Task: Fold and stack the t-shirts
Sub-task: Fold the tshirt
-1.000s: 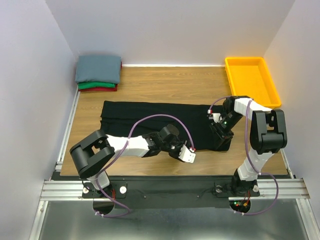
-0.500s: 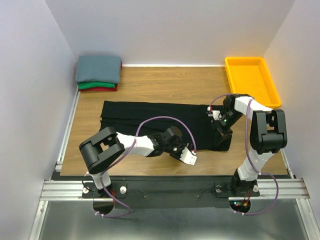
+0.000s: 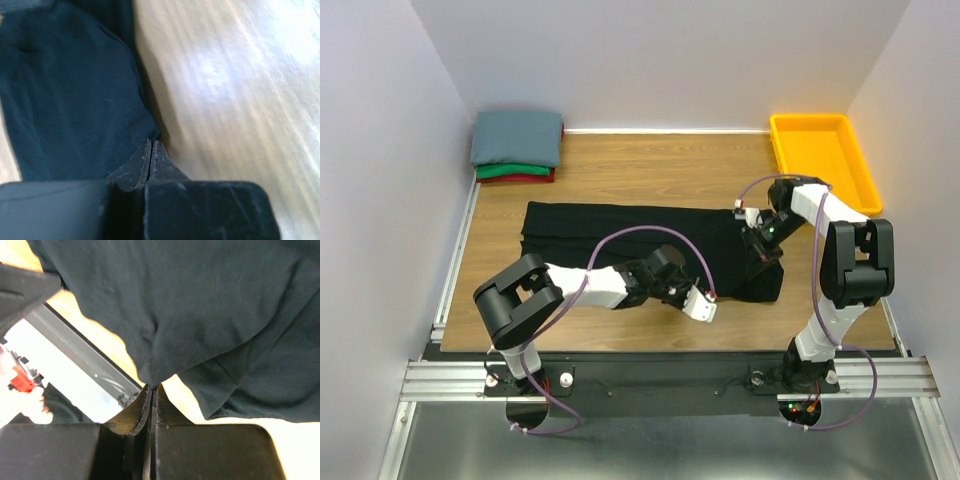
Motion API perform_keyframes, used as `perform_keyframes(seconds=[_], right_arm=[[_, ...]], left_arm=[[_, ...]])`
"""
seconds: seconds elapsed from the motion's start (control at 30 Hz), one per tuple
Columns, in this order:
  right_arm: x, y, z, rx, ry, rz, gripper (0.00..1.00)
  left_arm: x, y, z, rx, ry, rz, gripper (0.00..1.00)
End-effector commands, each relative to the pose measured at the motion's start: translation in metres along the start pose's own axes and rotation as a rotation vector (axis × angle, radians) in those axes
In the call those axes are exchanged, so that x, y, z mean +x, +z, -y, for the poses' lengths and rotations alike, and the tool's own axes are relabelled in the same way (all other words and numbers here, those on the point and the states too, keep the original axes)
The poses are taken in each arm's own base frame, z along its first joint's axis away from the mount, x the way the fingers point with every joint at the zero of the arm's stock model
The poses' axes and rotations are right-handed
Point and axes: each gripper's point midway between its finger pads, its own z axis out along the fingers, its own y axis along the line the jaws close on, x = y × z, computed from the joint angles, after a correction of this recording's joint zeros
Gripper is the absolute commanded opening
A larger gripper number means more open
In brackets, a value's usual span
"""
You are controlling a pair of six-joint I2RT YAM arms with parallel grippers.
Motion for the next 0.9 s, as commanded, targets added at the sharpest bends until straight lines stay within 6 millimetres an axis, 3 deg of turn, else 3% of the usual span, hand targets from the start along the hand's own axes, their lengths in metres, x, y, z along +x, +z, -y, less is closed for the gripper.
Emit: perform_keyframes(seconds=[0.0,0.2,0.37,0.63,0.87], right_arm=[[-0.027,-0.027,-0.014,-0.01,-0.068,0.109,0.01],[-0.047,-0.036,-0.004,0.019,-0.068,0.138,0.01],[-0.068,-0.049,0.01,0.034,-0.031,0.188,0.01],[-0.106,-0.048,0.033,0.058,0.013,0.225,0.01],[-0.132,-0.051,0.051,0.091,0.031,0.253,0.01]], left_arm=[[-0.038,-0.025,-0.059,-0.089,-0.023,0.111,0.0],[-0.02,-0.042,-0.109,-0.123,-0.096,0.121,0.0],[0.001,-0.043,-0.146,-0.168,-0.125,0.108,0.0],[0.033,-0.023,-0.174,-0.186,-0.152,0.079,0.0],[0.06,-0.021,-0.179,-0.197,-0.154,0.039,0.0]])
